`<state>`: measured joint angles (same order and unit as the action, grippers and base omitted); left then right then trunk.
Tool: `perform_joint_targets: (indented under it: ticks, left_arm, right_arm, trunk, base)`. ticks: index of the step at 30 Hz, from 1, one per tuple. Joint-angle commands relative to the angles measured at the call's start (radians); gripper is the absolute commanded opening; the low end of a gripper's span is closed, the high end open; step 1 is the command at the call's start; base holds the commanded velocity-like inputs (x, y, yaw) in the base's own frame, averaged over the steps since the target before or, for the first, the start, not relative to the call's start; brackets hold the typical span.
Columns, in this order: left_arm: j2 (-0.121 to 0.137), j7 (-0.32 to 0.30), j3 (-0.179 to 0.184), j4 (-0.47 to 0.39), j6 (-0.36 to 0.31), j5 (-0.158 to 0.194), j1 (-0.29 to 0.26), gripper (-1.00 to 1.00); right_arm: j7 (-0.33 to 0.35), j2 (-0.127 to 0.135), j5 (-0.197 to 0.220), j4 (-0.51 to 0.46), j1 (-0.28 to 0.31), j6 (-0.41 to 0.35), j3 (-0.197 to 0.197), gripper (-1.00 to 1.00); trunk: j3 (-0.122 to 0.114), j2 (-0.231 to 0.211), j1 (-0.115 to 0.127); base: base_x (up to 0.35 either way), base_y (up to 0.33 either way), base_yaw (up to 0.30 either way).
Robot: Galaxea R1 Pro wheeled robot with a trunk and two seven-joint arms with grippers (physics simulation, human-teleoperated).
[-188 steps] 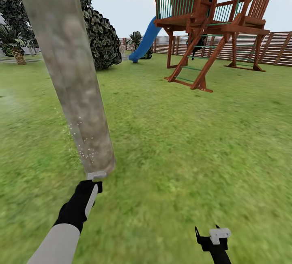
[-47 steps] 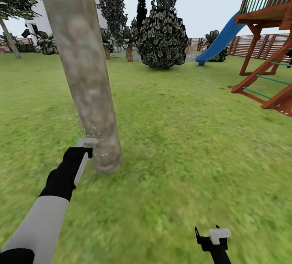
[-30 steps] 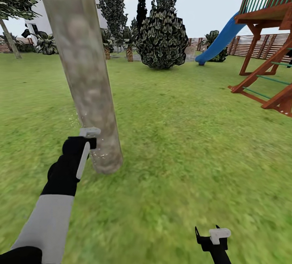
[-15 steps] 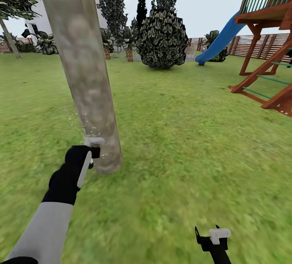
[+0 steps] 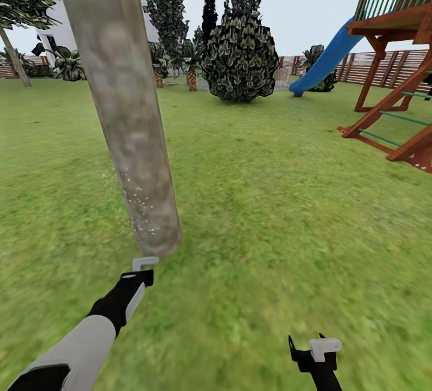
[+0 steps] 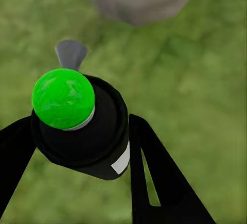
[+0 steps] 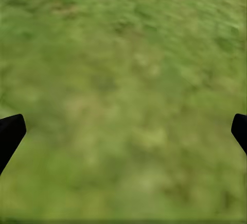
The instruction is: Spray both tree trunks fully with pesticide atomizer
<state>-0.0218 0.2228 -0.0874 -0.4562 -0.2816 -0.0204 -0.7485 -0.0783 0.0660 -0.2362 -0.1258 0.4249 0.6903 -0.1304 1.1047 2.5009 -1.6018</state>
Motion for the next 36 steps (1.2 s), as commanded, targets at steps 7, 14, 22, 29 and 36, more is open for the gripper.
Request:
perform_joint_targets:
  ticks: [7,14,22,29,36]
  left_arm:
    - [-0.001,0.001,-0.003,0.005,0.046,-0.002,0.000,-1.00]
    - [-0.012,0.083,-0.002,0.007,0.058,0.000,0.001,-1.00]
    - [-0.013,0.087,0.001,0.005,0.087,0.000,0.017,-1.00]
    - [-0.014,0.087,0.003,0.005,0.087,0.000,0.017,-1.00]
    - [-0.014,0.087,0.003,0.005,0.087,0.000,0.017,-1.00]
  right_arm:
    - [-0.001,0.000,0.000,0.000,0.000,0.000,0.000,1.00]
    - [-0.001,0.000,0.000,0.000,0.000,0.000,0.000,1.00]
    - [-0.001,-0.001,0.000,0.000,0.000,0.000,0.000,1.00]
    - [-0.001,-0.001,0.000,0.000,0.000,0.000,0.000,1.00]
    - [-0.001,-0.001,0.000,0.000,0.000,0.000,0.000,1.00]
  trunk:
    - [0.000,0.000,0.000]
    - [0.000,0.000,0.000]
    - [0.000,0.000,0.000]
    - [0.000,0.000,0.000]
    - [0.000,0.000,0.000]
  base:
    - [0.048,-0.072,0.000]
    - [0.030,-0.266,0.017]
    - [0.076,-0.272,0.232]
    - [0.098,-0.267,0.276]
    - [0.093,-0.267,0.069]
